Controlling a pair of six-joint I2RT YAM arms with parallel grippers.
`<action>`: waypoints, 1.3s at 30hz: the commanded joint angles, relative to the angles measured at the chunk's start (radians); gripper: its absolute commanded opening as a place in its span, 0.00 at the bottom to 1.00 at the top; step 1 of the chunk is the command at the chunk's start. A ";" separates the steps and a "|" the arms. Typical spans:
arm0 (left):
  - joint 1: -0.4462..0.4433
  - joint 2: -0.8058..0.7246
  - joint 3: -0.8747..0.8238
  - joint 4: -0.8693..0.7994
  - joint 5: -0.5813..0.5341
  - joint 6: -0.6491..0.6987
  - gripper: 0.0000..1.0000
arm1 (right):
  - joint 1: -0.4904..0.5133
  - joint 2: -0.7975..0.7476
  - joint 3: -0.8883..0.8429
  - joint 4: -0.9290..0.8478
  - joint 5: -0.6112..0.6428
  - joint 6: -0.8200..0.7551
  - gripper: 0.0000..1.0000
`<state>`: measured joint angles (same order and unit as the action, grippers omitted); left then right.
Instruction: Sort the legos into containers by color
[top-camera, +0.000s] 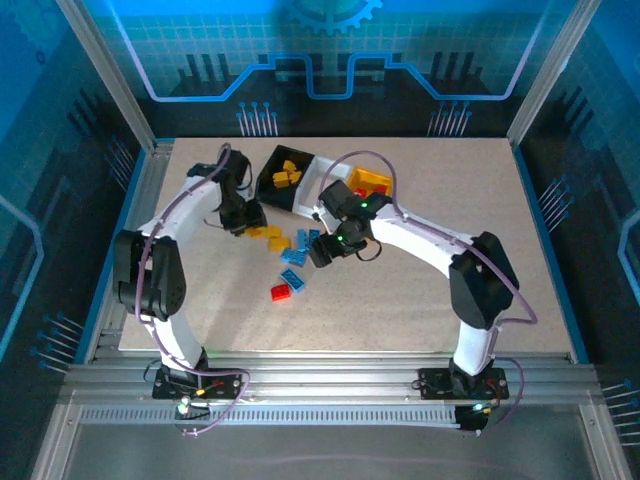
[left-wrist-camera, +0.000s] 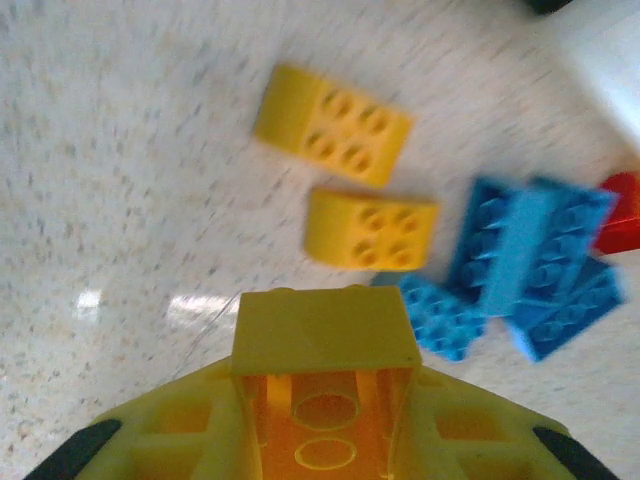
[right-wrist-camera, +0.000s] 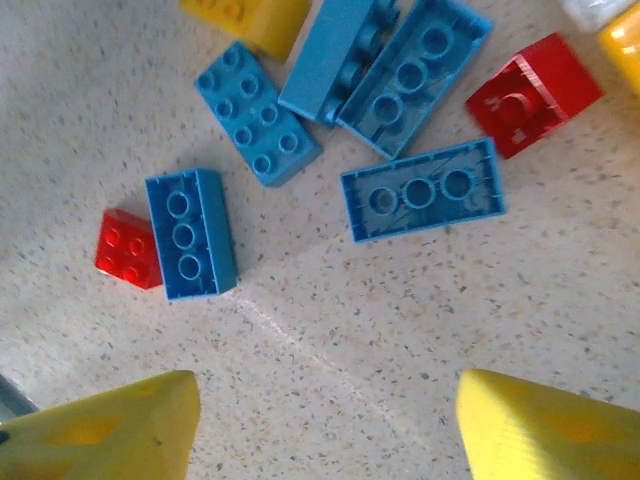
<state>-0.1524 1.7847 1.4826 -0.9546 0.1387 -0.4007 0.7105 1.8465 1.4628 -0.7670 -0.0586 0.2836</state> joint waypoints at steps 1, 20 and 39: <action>0.005 0.041 0.114 -0.073 0.051 0.000 0.28 | -0.008 0.079 0.047 -0.041 0.029 0.019 0.84; 0.024 0.392 0.608 -0.059 0.085 -0.089 0.31 | -0.011 0.244 0.120 -0.128 0.162 0.250 0.82; 0.024 0.653 0.818 0.063 0.068 -0.198 0.54 | 0.033 -0.080 -0.095 -0.106 0.116 0.370 0.79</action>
<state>-0.1402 2.4397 2.2845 -0.8925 0.1959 -0.5861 0.7330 1.7481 1.3178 -0.8650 0.0708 0.6113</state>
